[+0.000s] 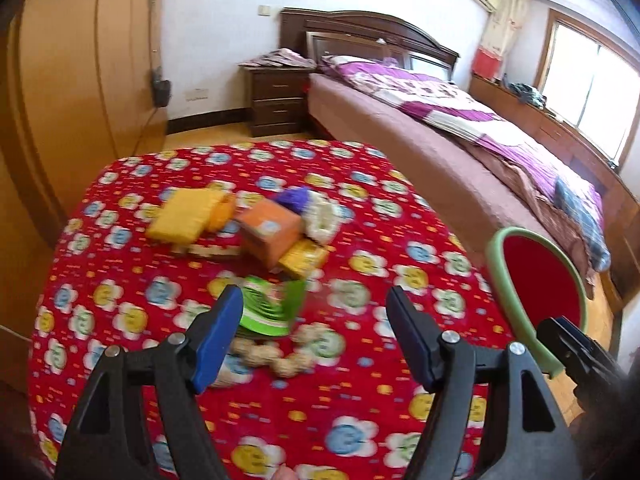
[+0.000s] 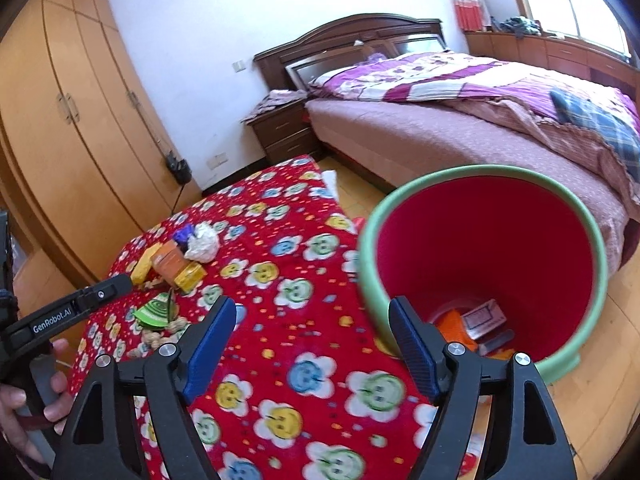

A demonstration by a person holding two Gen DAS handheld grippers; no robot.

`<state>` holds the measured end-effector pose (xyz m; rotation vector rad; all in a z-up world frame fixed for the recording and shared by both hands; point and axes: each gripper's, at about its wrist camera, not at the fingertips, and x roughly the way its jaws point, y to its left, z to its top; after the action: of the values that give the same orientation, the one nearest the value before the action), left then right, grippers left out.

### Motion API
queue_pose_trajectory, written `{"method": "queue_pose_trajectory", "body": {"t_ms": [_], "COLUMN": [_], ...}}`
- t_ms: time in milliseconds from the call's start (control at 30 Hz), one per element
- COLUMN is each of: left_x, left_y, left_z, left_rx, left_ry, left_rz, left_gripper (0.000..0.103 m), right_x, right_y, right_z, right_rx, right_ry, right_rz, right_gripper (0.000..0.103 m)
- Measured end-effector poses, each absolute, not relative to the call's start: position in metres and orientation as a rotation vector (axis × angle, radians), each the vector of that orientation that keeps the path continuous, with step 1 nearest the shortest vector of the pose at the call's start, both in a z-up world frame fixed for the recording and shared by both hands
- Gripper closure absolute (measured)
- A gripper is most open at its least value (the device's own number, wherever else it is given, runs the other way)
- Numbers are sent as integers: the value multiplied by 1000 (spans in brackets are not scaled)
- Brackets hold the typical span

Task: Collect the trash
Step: 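Move both open tools back toward the bed, then grasp the yellow foam net on the bed with the left tool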

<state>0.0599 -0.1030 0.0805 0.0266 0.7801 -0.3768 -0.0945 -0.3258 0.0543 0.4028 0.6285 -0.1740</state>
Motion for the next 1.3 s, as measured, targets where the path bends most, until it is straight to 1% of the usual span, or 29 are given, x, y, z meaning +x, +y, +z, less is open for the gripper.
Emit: {"method": "queue_pose_trajectory", "body": {"t_ms": [233,467,567,633,1133,1300], "left_x": [90,125,139,150,235,250], "left_y": [-58,-28,-24,-23,-32,-27], "left_z": [85,76,68,60,21,6], "left_rx": [32,32,34,30,57,44], "left_ry": [775,794,816,836,906,943], "left_rz": [-266,-195,-186,-179,-160,-118], "left_gripper": [29,28,25,21,20,20], "right_x": [-68,-39,-26,-20,4,7], "right_y": [-308,-297,-294,-292,-304,-308], "right_z": [54,50,47,43,17,10], "right_rx": [401,398,395,398,433,438], "right_ry": [647,674,685,695,773,790], "right_rz": [-143,-133,-134,-133,-145,-145], "right_gripper": [23,23,23,23,23,23]}}
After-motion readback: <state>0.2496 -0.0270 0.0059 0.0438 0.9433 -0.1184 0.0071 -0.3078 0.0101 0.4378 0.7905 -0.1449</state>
